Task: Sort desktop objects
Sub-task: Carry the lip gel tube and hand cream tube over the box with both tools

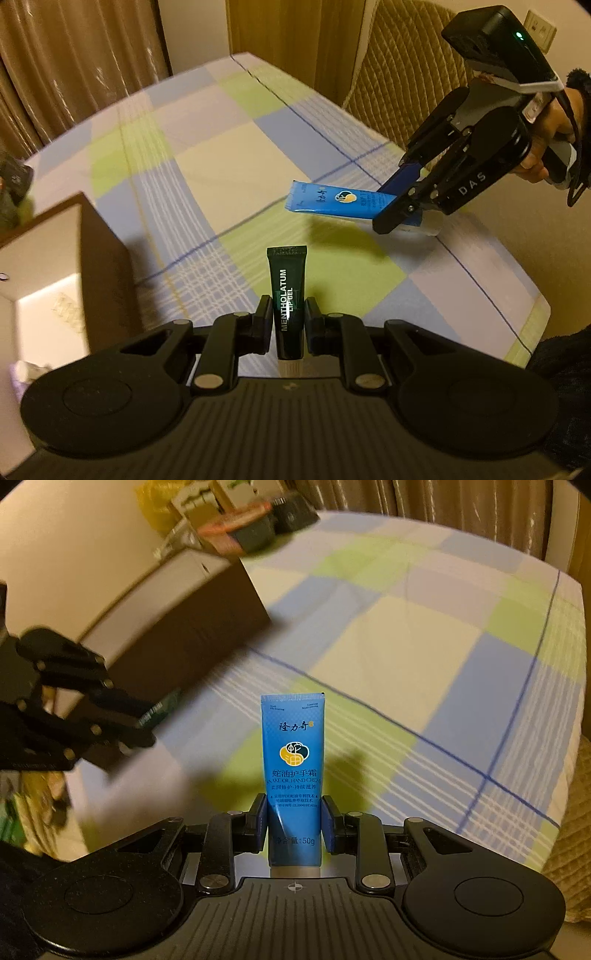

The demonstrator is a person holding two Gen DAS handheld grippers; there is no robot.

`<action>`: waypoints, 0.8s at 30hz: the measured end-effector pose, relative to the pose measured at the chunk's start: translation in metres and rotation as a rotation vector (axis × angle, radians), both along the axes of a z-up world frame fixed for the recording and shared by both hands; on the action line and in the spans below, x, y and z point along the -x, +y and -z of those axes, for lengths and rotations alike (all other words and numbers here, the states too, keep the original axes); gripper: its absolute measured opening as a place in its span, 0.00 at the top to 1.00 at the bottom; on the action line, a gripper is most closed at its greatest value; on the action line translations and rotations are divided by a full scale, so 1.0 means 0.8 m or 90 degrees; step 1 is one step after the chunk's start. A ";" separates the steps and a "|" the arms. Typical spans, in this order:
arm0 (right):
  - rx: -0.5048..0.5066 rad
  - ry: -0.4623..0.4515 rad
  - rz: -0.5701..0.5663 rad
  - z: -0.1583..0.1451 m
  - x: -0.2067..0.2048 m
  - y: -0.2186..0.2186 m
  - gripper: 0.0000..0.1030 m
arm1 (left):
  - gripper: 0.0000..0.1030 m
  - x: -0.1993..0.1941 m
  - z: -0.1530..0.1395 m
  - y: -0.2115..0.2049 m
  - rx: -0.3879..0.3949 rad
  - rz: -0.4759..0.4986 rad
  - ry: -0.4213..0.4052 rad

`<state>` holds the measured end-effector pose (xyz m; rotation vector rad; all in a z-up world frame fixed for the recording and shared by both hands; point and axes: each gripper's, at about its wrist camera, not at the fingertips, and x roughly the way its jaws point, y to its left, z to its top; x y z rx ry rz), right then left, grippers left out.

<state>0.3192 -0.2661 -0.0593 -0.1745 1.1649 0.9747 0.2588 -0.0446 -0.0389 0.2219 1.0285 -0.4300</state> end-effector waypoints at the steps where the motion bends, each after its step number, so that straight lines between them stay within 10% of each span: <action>1: -0.011 0.002 0.001 -0.008 0.000 0.007 0.73 | 0.86 0.003 -0.007 0.006 0.006 -0.004 -0.005; 24: -0.076 -0.051 -0.113 -0.095 0.023 0.299 0.73 | 0.86 0.063 -0.077 0.255 -0.065 -0.155 -0.078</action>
